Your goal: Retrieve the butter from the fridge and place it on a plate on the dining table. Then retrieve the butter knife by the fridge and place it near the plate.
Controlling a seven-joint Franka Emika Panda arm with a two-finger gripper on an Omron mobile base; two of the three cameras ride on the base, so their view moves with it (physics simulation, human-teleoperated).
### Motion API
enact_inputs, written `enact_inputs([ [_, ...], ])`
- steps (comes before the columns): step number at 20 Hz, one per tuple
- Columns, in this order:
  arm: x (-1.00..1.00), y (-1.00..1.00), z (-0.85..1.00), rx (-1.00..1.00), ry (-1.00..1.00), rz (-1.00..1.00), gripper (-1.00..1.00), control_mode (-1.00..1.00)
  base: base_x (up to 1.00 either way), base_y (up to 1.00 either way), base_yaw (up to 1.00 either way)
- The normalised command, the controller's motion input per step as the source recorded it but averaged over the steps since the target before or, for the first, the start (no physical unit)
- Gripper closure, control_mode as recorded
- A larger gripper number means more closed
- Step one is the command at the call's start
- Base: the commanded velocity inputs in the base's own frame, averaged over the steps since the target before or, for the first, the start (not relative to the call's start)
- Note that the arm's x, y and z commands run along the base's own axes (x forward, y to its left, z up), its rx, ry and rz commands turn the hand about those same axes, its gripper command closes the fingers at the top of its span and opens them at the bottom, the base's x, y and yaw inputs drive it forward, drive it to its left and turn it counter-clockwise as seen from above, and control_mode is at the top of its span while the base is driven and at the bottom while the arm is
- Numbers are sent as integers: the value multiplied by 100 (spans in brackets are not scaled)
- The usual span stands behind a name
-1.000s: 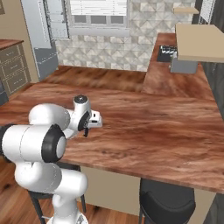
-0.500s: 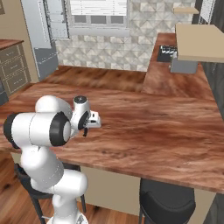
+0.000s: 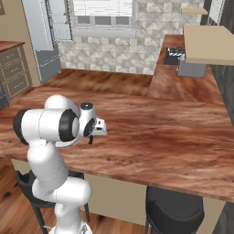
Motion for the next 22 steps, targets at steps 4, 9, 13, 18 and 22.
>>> enact_inputs([
  [4,21,0,-13,0,3,0,100,-100,0,0,0],
  [9,25,0,-16,0,3,0,100,-100,0,0,0],
  [13,27,0,-18,0,3,0,100,-100,0,0,0],
  [18,17,0,-10,0,0,0,100,-100,0,0,0],
  [22,8,0,-11,0,0,0,100,-100,0,0,0],
])
